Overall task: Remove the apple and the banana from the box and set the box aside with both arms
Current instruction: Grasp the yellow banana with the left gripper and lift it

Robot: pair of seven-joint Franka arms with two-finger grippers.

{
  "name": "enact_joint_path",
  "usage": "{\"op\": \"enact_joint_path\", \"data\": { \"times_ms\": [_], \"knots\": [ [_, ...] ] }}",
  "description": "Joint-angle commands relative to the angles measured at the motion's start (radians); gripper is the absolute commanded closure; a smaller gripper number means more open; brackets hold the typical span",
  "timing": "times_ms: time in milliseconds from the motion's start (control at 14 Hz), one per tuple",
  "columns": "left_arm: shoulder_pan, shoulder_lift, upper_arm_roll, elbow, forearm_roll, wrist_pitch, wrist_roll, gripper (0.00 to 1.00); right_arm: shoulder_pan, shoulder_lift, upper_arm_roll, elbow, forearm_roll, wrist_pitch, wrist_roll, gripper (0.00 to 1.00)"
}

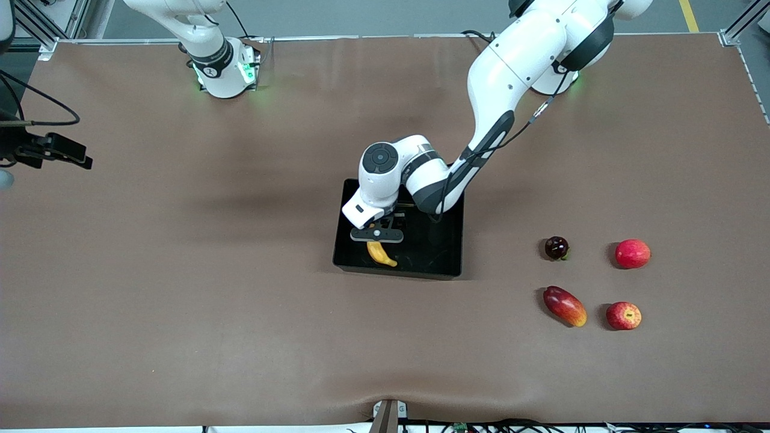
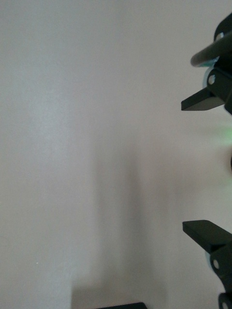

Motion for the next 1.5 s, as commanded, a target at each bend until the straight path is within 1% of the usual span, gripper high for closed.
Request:
{"op": "enact_joint_path", "data": {
  "times_ms": [0,143,286,429,500,786,1000,1071,1214,1357,1429],
  "knots": [
    [-0.007,0.032,0.006,0.02,0.026,0.02,-0.012,0.17,-0.004,0.042,0.007,0.026,0.0,-0.013,-0.009,0.0],
    [-0.007,0.031,0.009,0.02,0.026,0.02,-0.009,0.37,-0.005,0.045,0.007,0.026,0.0,-0.005,-0.009,0.0],
    [-0.007,0.025,0.009,0.02,0.029,0.02,-0.005,0.66,-0.001,0.071,0.008,0.026,0.002,-0.01,-0.006,0.0],
    [-0.005,0.008,0.009,0.022,0.029,0.011,-0.002,0.96,0.018,0.074,0.008,0.026,0.0,-0.011,-0.003,0.0],
    [-0.004,-0.001,0.009,0.022,0.031,0.008,-0.003,1.0,0.01,0.077,0.008,0.024,0.0,-0.007,-0.007,0.0],
    [0.008,-0.055,0.009,0.022,0.037,0.001,0.003,1.0,0.007,0.091,0.008,0.024,0.008,-0.002,-0.003,0.0],
    [0.016,-0.102,0.007,0.023,0.026,-0.078,0.006,1.0,0.01,0.091,0.007,0.026,0.074,-0.003,0.005,0.0],
    [0.027,-0.119,0.007,0.023,0.026,-0.094,0.012,1.0,0.016,0.091,0.007,0.026,0.091,-0.002,0.005,0.0],
    [0.074,-0.159,-0.005,0.023,0.026,-0.124,0.015,1.0,0.03,0.091,0.008,0.026,0.095,0.003,0.013,0.0],
    [0.097,-0.194,-0.007,0.023,0.007,-0.161,0.015,1.0,0.053,0.091,0.01,0.032,0.097,0.012,0.014,0.0],
    [0.119,-0.228,-0.005,0.02,-0.025,-0.175,0.015,1.0,0.083,0.092,0.01,0.041,0.088,0.019,0.016,0.05]
  ]
}}
